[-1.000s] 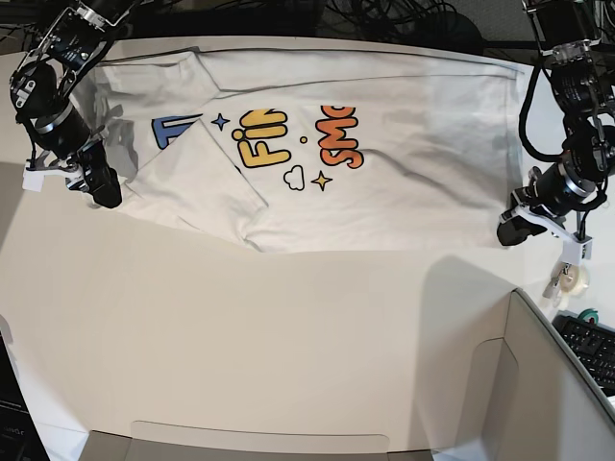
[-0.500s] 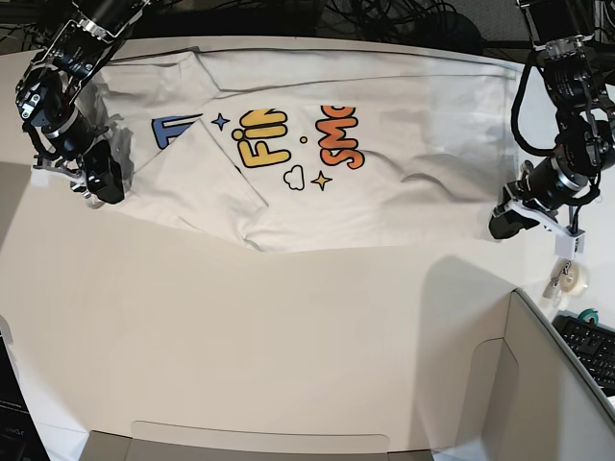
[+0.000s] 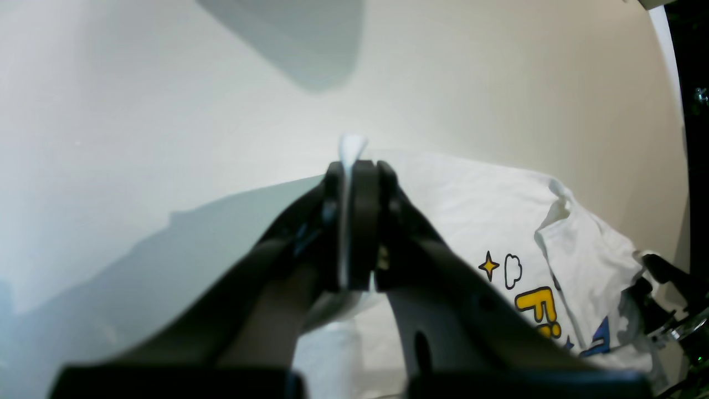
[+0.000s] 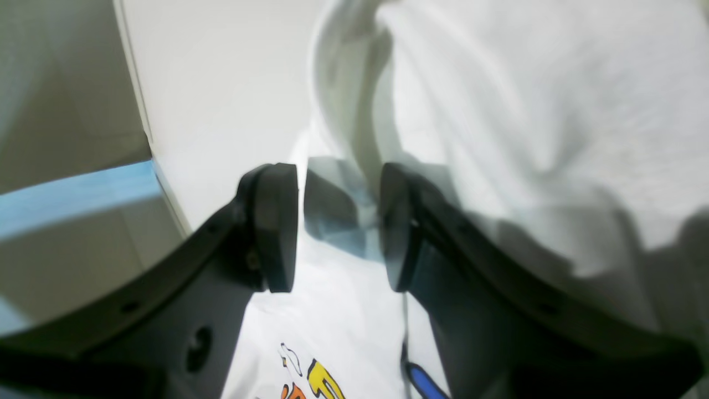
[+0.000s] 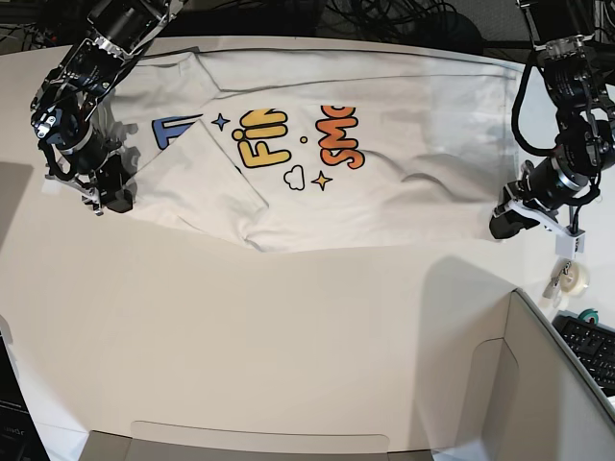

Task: Layout the t-shirt on the table in an organized manner, then fold the t-shirt properly
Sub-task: 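Grasp the shirt edge with both grippers at its two ends, then fold the shirt lengthwise with both grippers over the print toward the collar, then lower the folded edge with both grippers and smooth it flat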

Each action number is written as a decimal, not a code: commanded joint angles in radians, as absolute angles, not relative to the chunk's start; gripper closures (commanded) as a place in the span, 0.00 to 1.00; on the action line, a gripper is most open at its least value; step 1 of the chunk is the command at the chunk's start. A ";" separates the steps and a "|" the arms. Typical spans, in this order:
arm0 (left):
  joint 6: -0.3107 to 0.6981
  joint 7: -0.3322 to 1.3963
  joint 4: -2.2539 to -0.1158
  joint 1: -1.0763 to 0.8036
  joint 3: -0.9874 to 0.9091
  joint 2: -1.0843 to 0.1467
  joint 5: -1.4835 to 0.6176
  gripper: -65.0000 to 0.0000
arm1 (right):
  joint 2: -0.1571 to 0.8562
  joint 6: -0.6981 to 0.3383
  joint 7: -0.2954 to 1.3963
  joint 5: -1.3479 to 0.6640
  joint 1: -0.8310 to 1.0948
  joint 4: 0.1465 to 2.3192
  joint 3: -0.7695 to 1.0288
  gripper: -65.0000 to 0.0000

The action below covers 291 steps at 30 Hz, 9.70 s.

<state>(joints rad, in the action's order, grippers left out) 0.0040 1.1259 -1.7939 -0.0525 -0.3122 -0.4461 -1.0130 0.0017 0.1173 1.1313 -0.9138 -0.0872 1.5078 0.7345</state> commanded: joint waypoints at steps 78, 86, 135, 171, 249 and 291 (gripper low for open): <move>0.012 1.099 -1.954 -0.053 -0.329 -0.506 -1.026 1.00 | 0.090 0.101 1.179 -1.380 0.133 1.662 0.704 1.00; 0.012 1.098 -1.997 -0.104 -0.329 -0.509 -1.023 1.00 | 0.091 -0.016 1.181 -1.452 0.183 1.661 0.702 1.00; 0.010 0.997 -1.988 -0.314 -0.394 -0.521 -0.872 1.00 | 0.222 -0.027 1.214 -1.484 0.262 1.395 0.696 1.00; 0.013 0.733 -1.825 -0.213 -0.171 -0.515 -0.745 1.00 | 0.217 -0.027 1.245 -1.484 0.283 1.395 0.699 1.00; 0.010 0.298 -1.974 -0.561 -0.105 -0.464 -0.275 1.00 | 0.289 -0.028 1.244 -1.484 0.266 1.509 0.694 1.00; 0.007 0.309 -1.825 -0.489 -0.102 -0.435 -0.274 0.99 | 0.297 -0.028 1.242 -1.484 0.294 1.506 0.700 1.00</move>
<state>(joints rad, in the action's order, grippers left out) 0.0185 0.3294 -1.8145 -0.4854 -0.0944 -0.4213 -0.2790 0.2768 -0.0196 1.2415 -1.4616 0.2962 1.4910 0.6907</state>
